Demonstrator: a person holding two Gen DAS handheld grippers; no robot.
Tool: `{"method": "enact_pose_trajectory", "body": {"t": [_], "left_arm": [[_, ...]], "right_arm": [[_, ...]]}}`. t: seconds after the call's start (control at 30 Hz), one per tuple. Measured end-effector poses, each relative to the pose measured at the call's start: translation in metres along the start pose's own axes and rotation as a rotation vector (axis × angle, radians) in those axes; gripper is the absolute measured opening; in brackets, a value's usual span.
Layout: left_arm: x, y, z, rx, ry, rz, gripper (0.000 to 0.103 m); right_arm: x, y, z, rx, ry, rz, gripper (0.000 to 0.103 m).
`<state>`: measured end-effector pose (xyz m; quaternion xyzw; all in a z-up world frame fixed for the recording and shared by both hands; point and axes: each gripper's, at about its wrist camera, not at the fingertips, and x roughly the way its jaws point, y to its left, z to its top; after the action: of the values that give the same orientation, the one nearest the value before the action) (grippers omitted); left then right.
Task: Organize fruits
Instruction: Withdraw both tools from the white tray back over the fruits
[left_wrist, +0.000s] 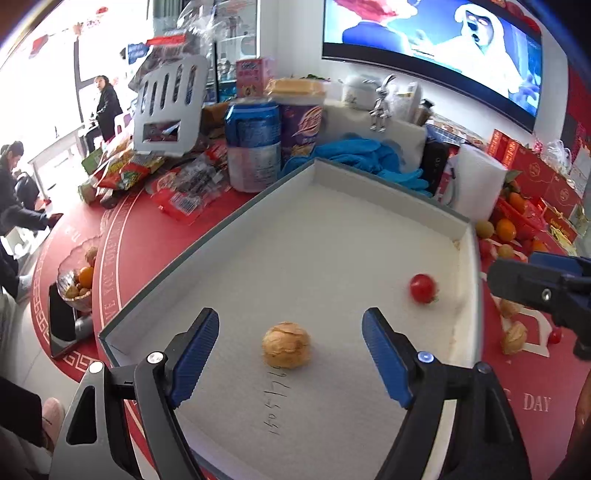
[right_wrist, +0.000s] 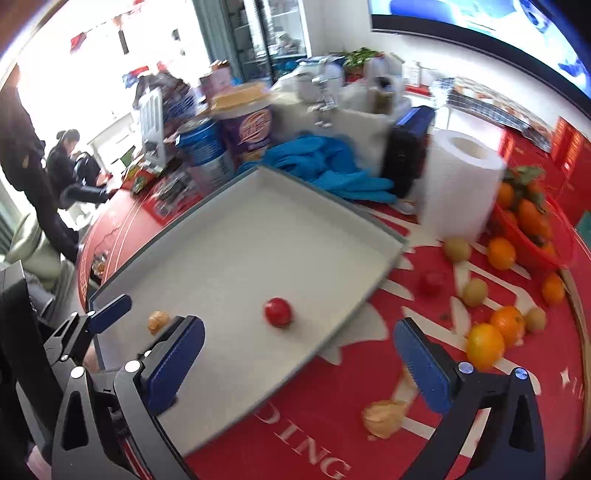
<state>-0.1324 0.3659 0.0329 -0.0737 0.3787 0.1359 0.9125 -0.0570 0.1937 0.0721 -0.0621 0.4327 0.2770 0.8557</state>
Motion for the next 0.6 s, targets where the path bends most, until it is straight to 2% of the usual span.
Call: {"method": "enact_pose_trajectory", "body": {"t": [0.17,0.33,0.4,0.47,0.6], "left_arm": [[-0.029,-0.030,0.003,0.084,-0.045,-0.076,0.084],[-0.055,-0.087,-0.012,0.254,-0.063,-0.213,0.084],[-0.059,-0.111,-0.023,0.311,-0.051,-0.257,0.085],[-0.058,-0.134,-0.036,0.360,-0.033,-0.268,0.085],[-0.040,-0.168,-0.057,0.406,0.037,-0.227,0.086]], "right_arm": [[-0.028,-0.038,-0.014,0.065,-0.045,-0.049,0.103],[-0.051,-0.102,-0.041,0.231,-0.041,-0.106,0.103],[-0.058,-0.128,-0.057,0.298,-0.028,-0.154,0.103],[-0.062,-0.149,-0.073,0.338,-0.008,-0.205,0.103],[-0.066,-0.182,-0.109,0.390,0.048,-0.278,0.103]]}}
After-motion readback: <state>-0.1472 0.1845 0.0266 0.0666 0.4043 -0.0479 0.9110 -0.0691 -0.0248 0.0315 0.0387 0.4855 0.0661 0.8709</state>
